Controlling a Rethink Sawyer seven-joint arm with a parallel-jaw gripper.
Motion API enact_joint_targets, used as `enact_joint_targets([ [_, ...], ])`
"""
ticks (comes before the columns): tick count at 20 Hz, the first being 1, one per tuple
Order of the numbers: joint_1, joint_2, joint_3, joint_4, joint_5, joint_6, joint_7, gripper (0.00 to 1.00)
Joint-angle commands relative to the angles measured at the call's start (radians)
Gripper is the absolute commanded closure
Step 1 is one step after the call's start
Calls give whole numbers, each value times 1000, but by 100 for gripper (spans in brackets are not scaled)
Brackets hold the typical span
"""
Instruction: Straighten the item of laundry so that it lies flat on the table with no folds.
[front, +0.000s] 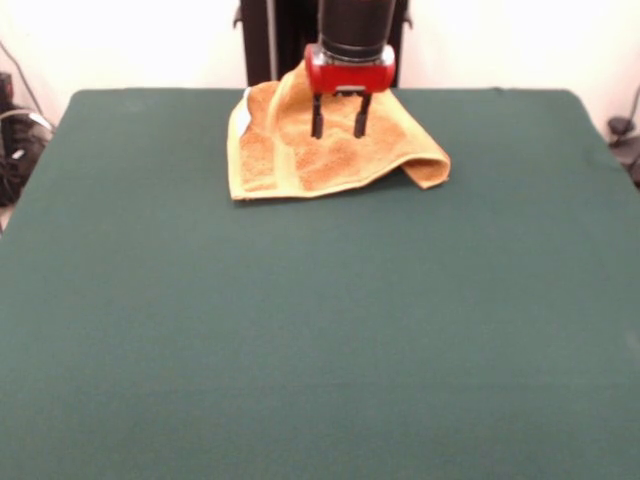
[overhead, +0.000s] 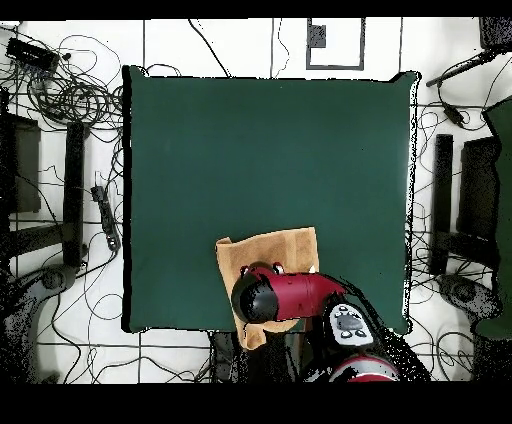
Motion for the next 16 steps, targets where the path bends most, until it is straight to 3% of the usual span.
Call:
enact_joint_targets([
  [1,24,57,38,-29,21,49,118,0],
  [9,14,137,8,-39,-13,-48,126,0],
  [16,0,114,-6,11,-27,-63,124,0],
])
